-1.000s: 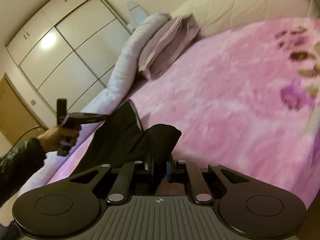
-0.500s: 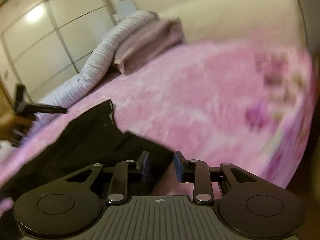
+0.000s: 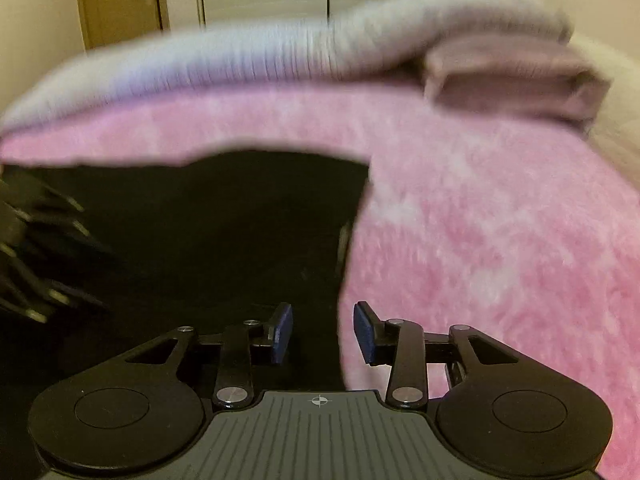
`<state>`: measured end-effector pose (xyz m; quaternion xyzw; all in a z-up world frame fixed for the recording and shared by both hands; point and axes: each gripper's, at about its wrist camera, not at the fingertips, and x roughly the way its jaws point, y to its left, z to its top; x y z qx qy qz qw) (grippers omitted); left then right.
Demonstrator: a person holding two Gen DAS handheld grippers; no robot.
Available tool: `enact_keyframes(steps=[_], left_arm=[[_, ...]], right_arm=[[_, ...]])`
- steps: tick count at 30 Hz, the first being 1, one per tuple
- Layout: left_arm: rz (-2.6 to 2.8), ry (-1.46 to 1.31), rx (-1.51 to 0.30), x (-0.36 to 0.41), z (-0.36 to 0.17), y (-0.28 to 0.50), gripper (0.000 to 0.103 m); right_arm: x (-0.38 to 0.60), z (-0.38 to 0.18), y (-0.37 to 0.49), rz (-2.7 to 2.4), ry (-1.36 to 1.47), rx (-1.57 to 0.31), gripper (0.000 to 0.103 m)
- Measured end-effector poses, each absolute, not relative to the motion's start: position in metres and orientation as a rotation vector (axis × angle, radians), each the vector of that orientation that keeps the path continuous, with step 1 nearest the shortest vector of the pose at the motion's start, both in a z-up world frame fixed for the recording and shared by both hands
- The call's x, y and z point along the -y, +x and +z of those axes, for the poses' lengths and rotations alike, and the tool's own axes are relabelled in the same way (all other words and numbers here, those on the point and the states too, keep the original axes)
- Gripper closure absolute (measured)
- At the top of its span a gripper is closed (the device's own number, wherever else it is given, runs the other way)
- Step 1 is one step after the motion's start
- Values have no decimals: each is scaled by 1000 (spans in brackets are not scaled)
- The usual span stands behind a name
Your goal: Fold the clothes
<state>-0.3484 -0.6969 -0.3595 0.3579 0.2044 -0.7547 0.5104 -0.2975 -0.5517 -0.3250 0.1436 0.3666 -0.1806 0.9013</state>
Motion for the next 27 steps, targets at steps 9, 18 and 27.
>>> enact_keyframes(steps=[9,18,27], left_arm=[[-1753,793,-492,713,-361,-340,61],[-1601,691,-433,606,-325,-353,57],[-1278,601,-636,400,-329,-308,46]], right_arm=[[576,-342,-267,-399,301,-807,103],[493,-306,-283,-473,79,-743,48],[352,-319,-283,-206,128,-737,47]])
